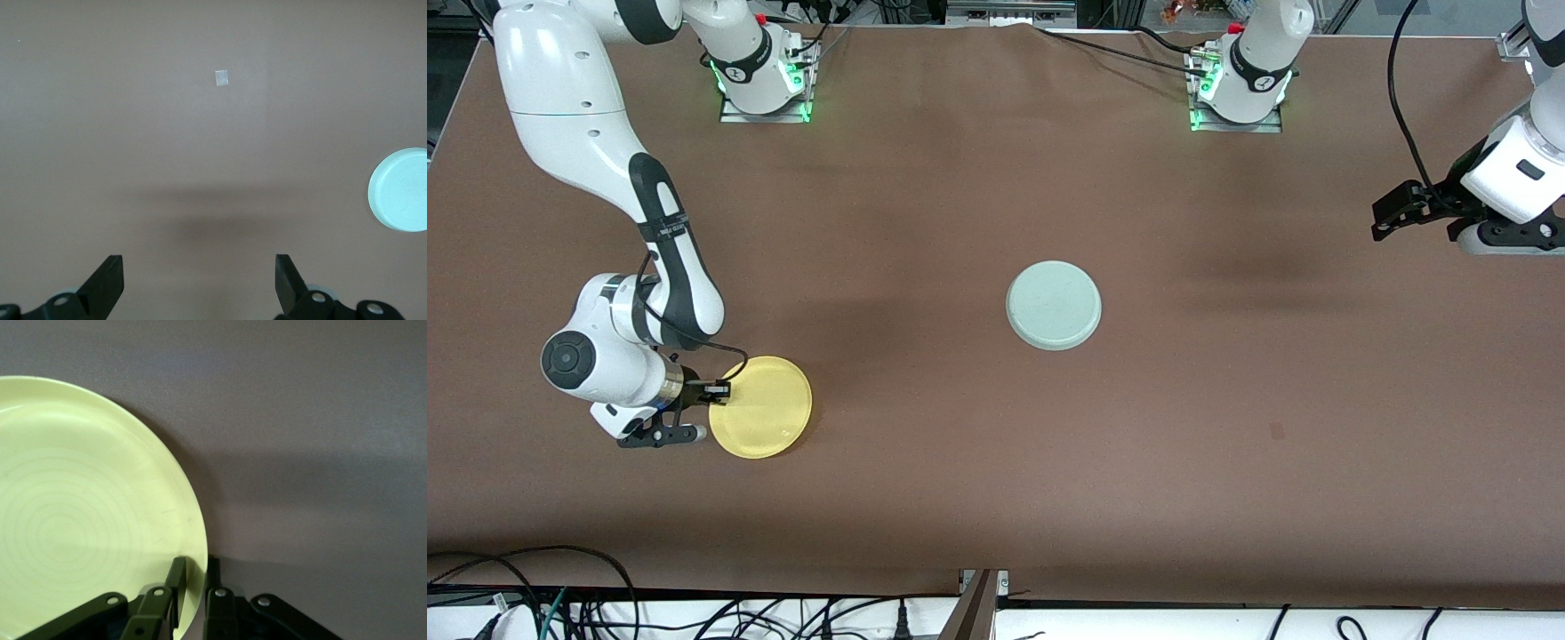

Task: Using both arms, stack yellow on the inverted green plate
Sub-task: 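Carry the yellow plate with the right gripper onto the green plate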

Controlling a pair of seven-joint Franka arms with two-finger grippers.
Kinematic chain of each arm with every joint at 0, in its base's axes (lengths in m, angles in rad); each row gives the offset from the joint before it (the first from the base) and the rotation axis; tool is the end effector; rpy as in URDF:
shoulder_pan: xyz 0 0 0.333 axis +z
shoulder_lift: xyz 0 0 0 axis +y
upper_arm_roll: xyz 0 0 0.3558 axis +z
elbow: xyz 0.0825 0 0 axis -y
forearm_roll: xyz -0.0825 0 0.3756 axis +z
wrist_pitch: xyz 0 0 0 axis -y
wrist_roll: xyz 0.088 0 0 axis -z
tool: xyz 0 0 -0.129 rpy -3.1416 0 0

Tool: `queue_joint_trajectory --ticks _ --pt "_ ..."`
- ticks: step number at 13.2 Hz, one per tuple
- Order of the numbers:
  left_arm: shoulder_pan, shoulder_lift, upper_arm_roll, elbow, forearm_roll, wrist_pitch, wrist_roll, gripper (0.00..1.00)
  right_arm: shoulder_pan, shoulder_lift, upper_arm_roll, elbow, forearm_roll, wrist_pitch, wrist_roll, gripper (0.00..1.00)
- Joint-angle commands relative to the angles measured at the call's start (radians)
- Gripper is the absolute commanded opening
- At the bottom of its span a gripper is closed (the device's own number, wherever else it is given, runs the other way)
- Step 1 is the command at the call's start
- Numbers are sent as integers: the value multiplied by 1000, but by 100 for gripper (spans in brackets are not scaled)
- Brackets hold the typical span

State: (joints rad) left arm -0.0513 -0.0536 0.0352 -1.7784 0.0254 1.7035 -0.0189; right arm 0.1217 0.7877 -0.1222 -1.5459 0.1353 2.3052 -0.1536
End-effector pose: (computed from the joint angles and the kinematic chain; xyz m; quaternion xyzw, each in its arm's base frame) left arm 0.5324 -0.0052 0.5858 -0.9999 0.0004 0.0105 0.0118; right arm 0.7237 0.0187 0.1972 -0.9988 -0.0480 0.0099 0.0070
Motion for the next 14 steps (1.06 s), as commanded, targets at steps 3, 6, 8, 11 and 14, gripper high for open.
queue_joint_trajectory --ticks 3,6,8,11,14 --pt "1 -18 -12 -15 -15 11 20 100 -2 -10 2 23 32 -9 77 0" --pt "1 -18 -12 -13 -15 4 20 100 12 -57 27 23 162 -12 130 0" --pt "-1 -17 -12 -12 -15 4 20 100 18 -83 68 23 228 -12 231 0" --pt "-2 -17 -12 -12 -15 2 20 100 68 -100 163 29 227 -13 454 0" --pt "-5 -14 -14 -1 -13 -1 20 100 218 -111 167 38 230 -12 656 0"
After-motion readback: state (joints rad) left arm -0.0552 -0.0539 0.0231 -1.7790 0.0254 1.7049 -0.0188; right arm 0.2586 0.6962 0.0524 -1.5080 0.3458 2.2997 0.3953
